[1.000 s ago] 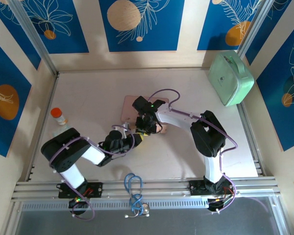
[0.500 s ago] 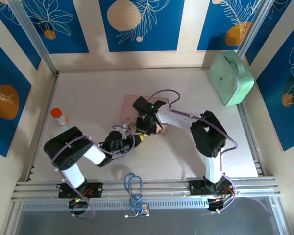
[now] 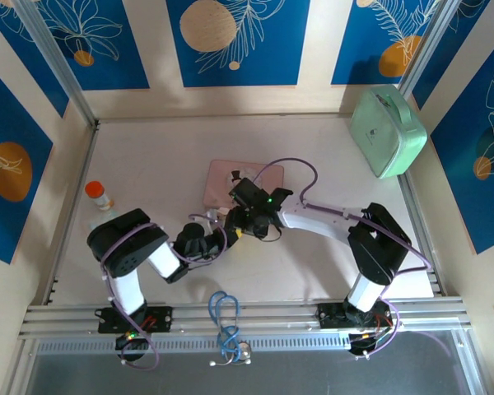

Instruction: Unlock the padlock with the key

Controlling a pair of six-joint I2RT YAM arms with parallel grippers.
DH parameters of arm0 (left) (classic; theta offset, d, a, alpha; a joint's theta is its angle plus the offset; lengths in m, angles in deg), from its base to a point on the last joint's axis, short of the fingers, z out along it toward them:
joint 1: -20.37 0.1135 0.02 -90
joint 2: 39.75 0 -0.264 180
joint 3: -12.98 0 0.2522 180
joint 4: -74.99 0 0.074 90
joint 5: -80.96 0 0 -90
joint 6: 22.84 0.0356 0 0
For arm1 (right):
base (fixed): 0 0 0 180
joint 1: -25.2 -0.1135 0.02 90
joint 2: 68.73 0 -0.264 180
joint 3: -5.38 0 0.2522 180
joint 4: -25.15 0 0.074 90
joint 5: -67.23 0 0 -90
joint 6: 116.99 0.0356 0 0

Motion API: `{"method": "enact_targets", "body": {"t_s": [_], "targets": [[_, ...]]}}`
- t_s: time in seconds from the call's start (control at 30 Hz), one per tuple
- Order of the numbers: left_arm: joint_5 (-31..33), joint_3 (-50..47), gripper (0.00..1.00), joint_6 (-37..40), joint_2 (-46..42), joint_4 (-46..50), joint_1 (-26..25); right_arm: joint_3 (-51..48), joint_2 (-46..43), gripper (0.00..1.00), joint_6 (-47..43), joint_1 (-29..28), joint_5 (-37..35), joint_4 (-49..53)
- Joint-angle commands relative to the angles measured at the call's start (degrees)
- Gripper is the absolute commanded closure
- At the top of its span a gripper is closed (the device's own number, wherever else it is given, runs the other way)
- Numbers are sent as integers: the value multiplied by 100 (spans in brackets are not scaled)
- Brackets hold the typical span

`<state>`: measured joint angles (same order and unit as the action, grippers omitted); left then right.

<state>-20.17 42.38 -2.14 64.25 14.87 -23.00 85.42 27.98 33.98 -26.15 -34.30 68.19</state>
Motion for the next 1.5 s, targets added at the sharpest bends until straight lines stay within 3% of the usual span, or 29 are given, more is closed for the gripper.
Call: {"method": "enact_targets", "body": {"t_s": [0.0, 0.27, 0.6, 1.3, 1.47], "targets": [[-38, -65, 100, -325, 239, -680, 32, -261, -35, 39, 82, -137, -539, -607], [2, -122, 100, -301, 124, -680, 44, -262, 118, 42, -207, -112, -824, -911], [-3, -104, 100, -322, 106, -680, 40, -114, 384, 45, -147, 124, -624, -967], [-3, -87, 100, -341, 50, -680, 47, -27, 560, 60, -197, -48, -703, -889], [-10, -88, 100, -332, -3, -680, 48, -54, 559, 68, -199, -84, -777, -932]]}}
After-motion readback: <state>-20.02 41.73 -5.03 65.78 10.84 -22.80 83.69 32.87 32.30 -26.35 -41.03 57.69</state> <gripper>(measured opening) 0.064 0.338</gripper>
